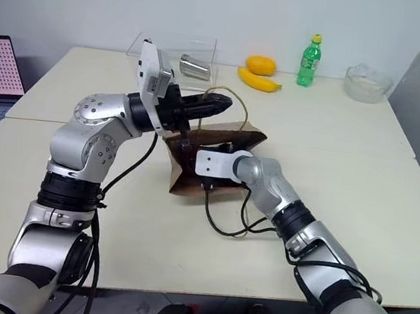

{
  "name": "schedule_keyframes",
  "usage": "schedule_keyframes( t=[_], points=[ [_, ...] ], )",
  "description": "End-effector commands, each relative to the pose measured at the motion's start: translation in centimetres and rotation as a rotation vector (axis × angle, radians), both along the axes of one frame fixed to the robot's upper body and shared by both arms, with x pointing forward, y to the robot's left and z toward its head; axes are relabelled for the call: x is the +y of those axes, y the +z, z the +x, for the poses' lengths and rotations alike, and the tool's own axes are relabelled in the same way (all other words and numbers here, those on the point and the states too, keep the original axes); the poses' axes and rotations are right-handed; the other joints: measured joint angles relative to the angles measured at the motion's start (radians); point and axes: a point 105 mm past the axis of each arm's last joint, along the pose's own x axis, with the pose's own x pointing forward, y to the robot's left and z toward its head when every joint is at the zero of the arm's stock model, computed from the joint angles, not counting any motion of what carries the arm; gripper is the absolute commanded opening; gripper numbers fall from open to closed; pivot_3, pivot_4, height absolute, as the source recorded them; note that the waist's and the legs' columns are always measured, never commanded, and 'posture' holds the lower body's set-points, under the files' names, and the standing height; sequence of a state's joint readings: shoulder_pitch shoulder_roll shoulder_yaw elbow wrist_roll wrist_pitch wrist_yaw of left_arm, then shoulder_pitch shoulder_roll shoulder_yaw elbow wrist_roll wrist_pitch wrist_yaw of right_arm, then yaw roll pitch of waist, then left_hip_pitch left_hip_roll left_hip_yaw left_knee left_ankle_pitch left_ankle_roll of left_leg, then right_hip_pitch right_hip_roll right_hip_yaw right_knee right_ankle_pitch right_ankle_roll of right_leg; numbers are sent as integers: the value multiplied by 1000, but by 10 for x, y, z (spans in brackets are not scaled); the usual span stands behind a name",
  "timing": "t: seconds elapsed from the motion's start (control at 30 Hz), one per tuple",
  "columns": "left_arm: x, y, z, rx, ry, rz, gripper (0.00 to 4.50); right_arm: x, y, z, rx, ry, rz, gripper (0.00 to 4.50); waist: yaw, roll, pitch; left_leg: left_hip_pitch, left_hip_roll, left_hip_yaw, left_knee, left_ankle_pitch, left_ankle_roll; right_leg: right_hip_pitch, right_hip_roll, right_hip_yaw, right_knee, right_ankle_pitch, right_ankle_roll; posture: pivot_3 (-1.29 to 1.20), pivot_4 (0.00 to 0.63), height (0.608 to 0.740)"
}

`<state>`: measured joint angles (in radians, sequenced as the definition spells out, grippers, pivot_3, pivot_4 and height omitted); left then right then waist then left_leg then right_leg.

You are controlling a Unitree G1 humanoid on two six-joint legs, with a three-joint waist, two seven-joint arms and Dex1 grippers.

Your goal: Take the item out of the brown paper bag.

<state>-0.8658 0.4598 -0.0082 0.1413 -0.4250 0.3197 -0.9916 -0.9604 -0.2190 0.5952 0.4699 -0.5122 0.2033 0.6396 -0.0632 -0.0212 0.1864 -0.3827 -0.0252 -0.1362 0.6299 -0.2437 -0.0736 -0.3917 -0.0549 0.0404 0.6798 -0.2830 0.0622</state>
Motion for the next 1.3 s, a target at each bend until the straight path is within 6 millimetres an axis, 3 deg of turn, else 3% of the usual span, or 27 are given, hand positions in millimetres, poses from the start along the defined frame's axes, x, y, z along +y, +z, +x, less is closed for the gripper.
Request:
schedule_keyframes(
  t=[0.03, 0.4, 0.63, 0.73, 0.97, 1.07, 1.13, 1.2, 1.3],
  points=[
    [11, 13, 6, -68, 59, -11, 0, 10, 31, -20, -15, 87, 107, 3009, 0, 0, 0, 0, 0, 0, 0, 0, 0, 0, 0, 0, 0, 0, 0, 0, 150, 740],
    [15, 15, 19, -116, 125, -2, 0, -9, 60, -59, 88, 185, 224, 2908, 5, 0, 0, -3, 0, 0, 0, 0, 0, -3, 0, 0, 0, 0, 0, 0, 150, 740],
    [16, 15, 27, -135, 171, 8, 0, -15, 82, -101, 235, 412, 340, 2907, 5, 0, 0, -3, 0, 0, 0, 0, 0, -3, 0, 0, 0, 0, 0, 0, 150, 740],
    [16, 13, 31, -132, 187, 17, 0, -13, 96, -115, 257, 493, 399, 2907, 4, 0, 0, -3, 0, 0, 0, 0, 0, -3, 0, 0, 0, 0, 0, 0, 150, 740],
    [14, 12, 35, -126, 204, 11, 0, -19, 153, -138, 304, 603, 676, 2907, 5, 0, 0, -3, 0, 0, 0, 0, 0, -3, 0, 0, 0, 0, 0, 0, 150, 740],
    [14, 10, 34, -124, 202, 9, 0, -40, 178, -131, 225, 533, 786, 2907, 7, 0, 0, -4, 0, 0, 0, 0, 0, -3, 0, 0, 0, 0, 0, 0, 150, 740],
    [14, 9, 33, -122, 200, 3, 0, -69, 188, -114, 108, 392, 794, 2907, 9, 0, 0, -4, 0, 0, 0, 0, 0, -3, 0, 0, 0, 0, 0, 0, 150, 740],
    [15, 8, 33, -120, 198, 1, 0, -104, 189, -94, -8, 214, 747, 2907, 16, 0, 0, -4, -1, 0, 0, 0, 0, -3, -1, 0, 0, 0, 0, 0, 150, 740],
    [15, 7, 33, -121, 200, 4, 0, -154, 171, -66, -112, -39, 605, 2907, 25, 0, 0, -4, -2, 1, 0, 0, 1, -3, -1, 0, -1, 0, 0, 0, 150, 740]
  ],
)
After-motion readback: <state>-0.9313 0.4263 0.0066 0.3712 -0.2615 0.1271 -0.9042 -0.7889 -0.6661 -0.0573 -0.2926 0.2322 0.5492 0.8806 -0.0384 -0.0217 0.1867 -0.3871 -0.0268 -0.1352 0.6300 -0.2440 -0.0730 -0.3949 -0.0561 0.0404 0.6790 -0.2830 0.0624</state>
